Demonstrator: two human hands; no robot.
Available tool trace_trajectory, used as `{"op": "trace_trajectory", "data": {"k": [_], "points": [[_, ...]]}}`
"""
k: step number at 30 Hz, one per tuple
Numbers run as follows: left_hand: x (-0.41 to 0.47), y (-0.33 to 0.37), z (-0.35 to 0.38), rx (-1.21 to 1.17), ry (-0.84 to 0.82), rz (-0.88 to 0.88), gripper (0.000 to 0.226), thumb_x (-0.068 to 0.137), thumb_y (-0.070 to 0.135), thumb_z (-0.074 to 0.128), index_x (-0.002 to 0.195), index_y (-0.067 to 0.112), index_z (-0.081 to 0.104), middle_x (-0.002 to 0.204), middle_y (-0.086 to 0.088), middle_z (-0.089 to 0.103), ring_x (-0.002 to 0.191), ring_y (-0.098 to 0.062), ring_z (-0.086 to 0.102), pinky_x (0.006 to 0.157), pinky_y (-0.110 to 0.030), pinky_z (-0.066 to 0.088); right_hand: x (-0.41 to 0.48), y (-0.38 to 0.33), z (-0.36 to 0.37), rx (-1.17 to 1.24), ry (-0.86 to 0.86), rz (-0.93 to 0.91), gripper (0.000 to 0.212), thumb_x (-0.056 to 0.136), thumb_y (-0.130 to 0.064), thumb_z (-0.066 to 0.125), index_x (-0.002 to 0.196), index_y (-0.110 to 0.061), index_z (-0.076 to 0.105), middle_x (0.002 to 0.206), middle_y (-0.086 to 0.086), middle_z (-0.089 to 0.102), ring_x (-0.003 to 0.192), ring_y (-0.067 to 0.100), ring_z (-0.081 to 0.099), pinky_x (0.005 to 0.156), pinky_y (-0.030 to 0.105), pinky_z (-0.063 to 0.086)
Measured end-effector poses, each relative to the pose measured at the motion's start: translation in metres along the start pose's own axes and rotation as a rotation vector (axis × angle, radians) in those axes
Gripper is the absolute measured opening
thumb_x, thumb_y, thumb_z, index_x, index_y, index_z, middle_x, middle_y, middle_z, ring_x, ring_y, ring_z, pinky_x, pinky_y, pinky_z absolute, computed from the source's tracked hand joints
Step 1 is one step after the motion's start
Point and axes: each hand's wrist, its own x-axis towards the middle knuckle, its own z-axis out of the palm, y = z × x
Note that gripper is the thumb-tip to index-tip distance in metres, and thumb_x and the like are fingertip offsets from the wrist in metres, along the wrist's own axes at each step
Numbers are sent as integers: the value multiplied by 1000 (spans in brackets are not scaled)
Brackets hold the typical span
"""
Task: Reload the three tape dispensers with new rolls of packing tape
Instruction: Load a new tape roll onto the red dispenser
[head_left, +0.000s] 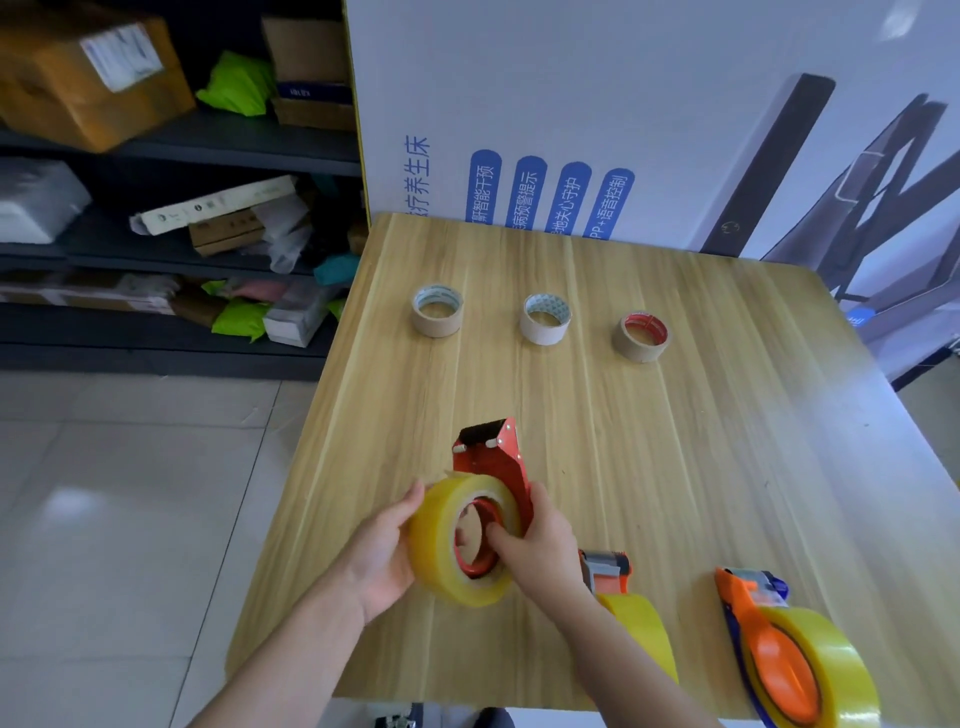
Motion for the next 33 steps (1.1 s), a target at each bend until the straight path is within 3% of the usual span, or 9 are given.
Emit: {"op": "trace_trajectory", "data": {"k": [7,11,13,16,20,24,27,30,33], "points": [[-41,49,33,118,-56,243,45,81,33,60,105,-4,67,93,-21,71,81,-26,69,73,-35,57,3,-51,-16,297,44,-125,35,81,-20,74,101,-39,52,101,-13,65,97,6,64,76,18,50],[-62,58,60,230,6,519,34,79,35,59,102,12,69,94,-12,74,86,-21,70,82,-38,53,-8,-92,-29,325,337,-285,32,89,-32,66,119,-24,56,115,-12,58,111,9,56,92,28,47],[-72,63,71,269,19,640,29,81,38,58,100,21,71,98,-8,74,90,-22,70,83,-41,52,-19,-114,-39,470,239,-376,18,92,-43,59,88,-26,65,88,-9,67,87,12,64,73,26,52],[-82,67,84,347,34,817,29,87,42,51,103,27,69,103,-5,73,98,-22,68,84,-39,53,-32,-140,-47,506,-43,-462,45,85,-59,56,67,-18,59,59,-11,51,58,6,47,54,15,38],[-97,71,94,460,27,948,31,91,43,42,111,35,65,109,8,71,103,-8,65,82,-19,52,-37,-159,-60,643,-212,-494,27,88,-41,64,95,-17,73,80,-7,71,77,6,63,68,19,49],[-110,85,94,752,294,1116,32,91,50,48,108,29,66,100,19,62,96,-3,61,79,-25,51,-42,-167,-69,710,-268,-512,31,90,-37,63,107,-13,72,99,5,76,92,14,70,77,23,54],[-123,105,95,817,534,1304,27,85,49,59,97,25,63,91,15,56,90,-5,56,75,-23,44,-47,-173,-70,706,-286,-519,32,90,-32,61,115,-13,67,103,6,76,94,17,70,77,27,55],[-134,126,98,1049,524,1446,27,80,29,72,106,22,67,96,6,51,96,-12,51,84,-23,41,-51,-178,-71,699,-289,-537,31,90,-29,58,117,-13,63,99,3,76,93,16,71,73,23,53],[-142,139,103,1209,547,1540,19,76,23,78,94,17,75,91,4,53,92,-12,49,82,-24,43,-56,-182,-72,704,-293,-542,35,91,-30,57,120,-11,60,101,5,75,95,17,71,75,23,54]]}}
